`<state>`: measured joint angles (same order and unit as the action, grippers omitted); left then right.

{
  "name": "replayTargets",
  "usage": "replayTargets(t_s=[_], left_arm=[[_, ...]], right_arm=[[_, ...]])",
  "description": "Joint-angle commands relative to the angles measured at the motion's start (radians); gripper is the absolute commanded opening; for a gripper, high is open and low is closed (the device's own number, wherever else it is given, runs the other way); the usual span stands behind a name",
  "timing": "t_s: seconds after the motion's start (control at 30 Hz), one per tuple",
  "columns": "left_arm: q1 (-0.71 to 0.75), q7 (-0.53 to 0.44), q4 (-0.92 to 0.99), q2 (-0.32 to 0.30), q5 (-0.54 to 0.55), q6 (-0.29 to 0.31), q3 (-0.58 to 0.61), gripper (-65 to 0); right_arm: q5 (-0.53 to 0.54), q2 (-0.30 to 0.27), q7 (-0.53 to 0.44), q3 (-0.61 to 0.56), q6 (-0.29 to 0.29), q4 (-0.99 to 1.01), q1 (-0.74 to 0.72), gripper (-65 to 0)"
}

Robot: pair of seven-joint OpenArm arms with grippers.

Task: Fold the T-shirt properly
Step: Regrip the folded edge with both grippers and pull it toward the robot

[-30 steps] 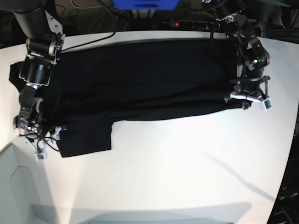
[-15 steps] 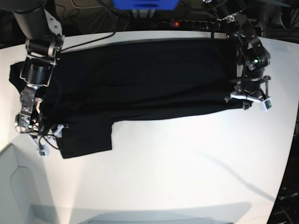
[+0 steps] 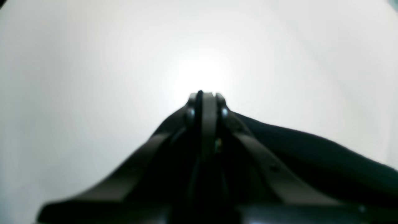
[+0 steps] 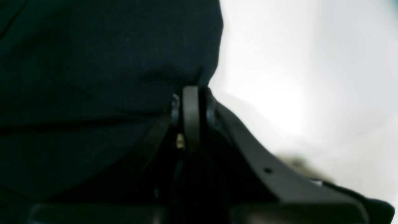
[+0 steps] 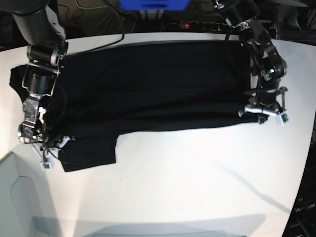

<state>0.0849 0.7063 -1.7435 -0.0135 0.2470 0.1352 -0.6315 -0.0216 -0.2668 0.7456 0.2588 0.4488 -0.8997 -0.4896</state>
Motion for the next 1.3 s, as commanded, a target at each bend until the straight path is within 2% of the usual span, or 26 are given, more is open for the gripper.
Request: replayTargets(t_s=[0.0,0.17,0.53,0.77,0.93,1.17,1.23,1.27], left_arm=[[-0.020,-0.024,-0.019,-0.010,0.001,0.002,0.002,-65.0],[-0.080,-0.023,-0.019,-0.010,-0.001,0.001,0.002,-65.0],[-0.182,-0.023,0.017,-0.010,-0.001,0.002,0.003,-65.0],[-0.241,-0.023,0.096,-0.030,0.001,0.002,0.003,-65.0],[-0.316,-0.024,0.195,-0.052,-0.001,0.002,0.005,-65.0],[-0.380,-0.035,0.322,-0.096,0.005,0.002,0.094,-65.0],[-0.385,-0.037,0.330,-0.096,0.007,0.002,0.094,-65.0],[-0.385,-0.037,0.333,-0.096,0.007,0.002,0.094,-65.0]], right_arm=[[-0.001,-0.012,-0.037,0.003,0.005,-0.025,-0.042,-65.0],[0.001,-0.007,-0.091,0.004,0.005,-0.080,-0.080,-65.0],[0.002,0.016,-0.099,0.004,0.005,-0.138,-0.183,-65.0],[0.002,0.056,-0.205,0.006,0.005,-0.138,-0.189,-65.0],[0.002,0.054,-0.252,0.006,0.005,-0.138,-0.179,-65.0],[0.002,0.033,-0.263,0.064,0.006,-0.138,-0.142,-65.0],[0.002,0.025,-0.263,0.069,0.029,-0.151,-0.128,-65.0],[0.002,0.013,-0.260,0.069,0.064,-0.166,-0.123,-65.0]])
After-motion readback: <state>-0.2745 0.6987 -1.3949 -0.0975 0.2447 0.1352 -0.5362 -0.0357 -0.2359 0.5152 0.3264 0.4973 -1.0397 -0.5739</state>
